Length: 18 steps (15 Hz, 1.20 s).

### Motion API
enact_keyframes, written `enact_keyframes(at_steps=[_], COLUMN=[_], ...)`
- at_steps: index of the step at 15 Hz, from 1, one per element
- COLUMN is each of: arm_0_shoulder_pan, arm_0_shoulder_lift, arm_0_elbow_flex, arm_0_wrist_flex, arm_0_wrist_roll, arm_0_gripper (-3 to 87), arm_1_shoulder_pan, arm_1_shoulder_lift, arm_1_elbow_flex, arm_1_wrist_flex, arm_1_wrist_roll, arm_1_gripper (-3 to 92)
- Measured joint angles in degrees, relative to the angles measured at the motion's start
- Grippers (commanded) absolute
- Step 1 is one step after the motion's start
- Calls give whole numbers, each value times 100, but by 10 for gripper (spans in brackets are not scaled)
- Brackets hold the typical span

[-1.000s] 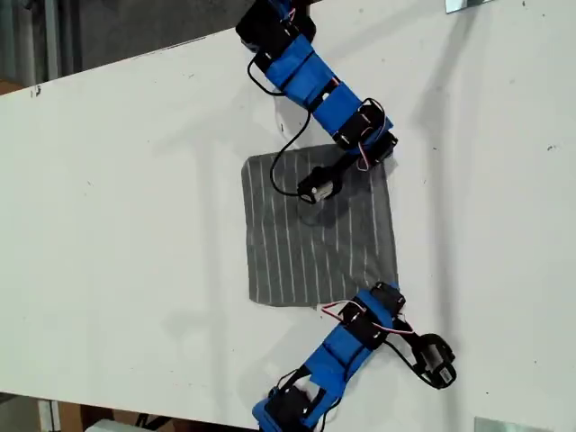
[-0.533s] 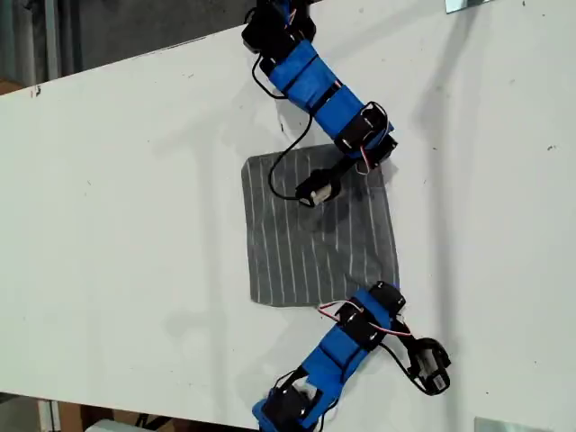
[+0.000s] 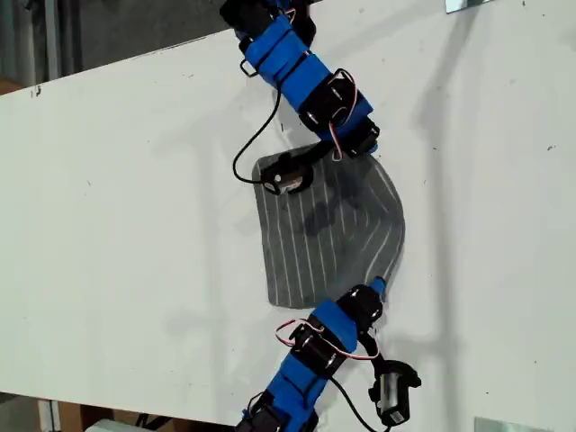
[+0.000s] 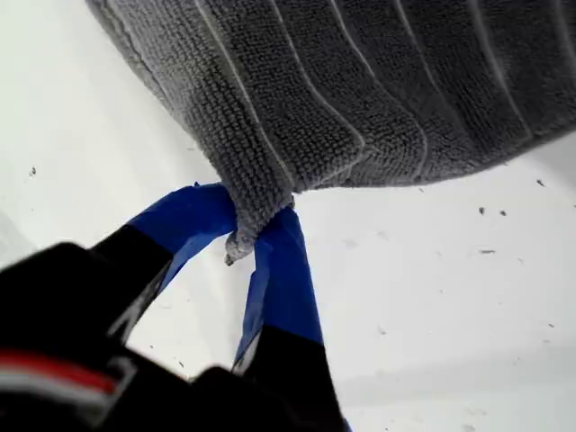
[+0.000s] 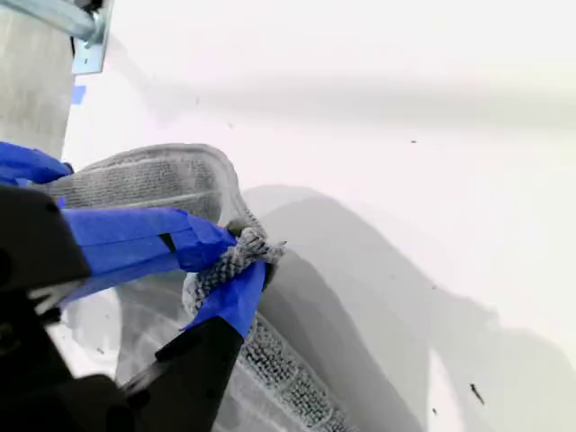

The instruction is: Grasp corners of a square towel and fold twice.

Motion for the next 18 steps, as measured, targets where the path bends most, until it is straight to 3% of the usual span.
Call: enact_keyframes(at_steps=[3,5,9,15,18], arm_0_shoulder_pan=[-624,-1143,-2136,-3674,-4491], arm_0_shoulder_lift=[185,396,1055,3929,4403], arm_0_elbow_flex=[149,387,1424,5563,6794], arm_0_wrist_flex=[677,949,1046,-255,-879], arm_0_wrist_roll=[176,334,483,483,712], arm_0_gripper=[-2,-2,-2,-2,-2], arm_1_shoulder_pan=[896,1564,2760,4289,5045], arm_1_shoulder_lift=[993,1573,2171,2294,1828], arm_1_elbow_flex=[1257,1881,2224,2663,2786], arm_1_wrist_flex=[-18,-466,-800,-1090,-1415], arm_1_wrist_roll=[-290,-861,-1916,-3041,-3480], arm_1_gripper=[-1,-1,-1,-1,-1])
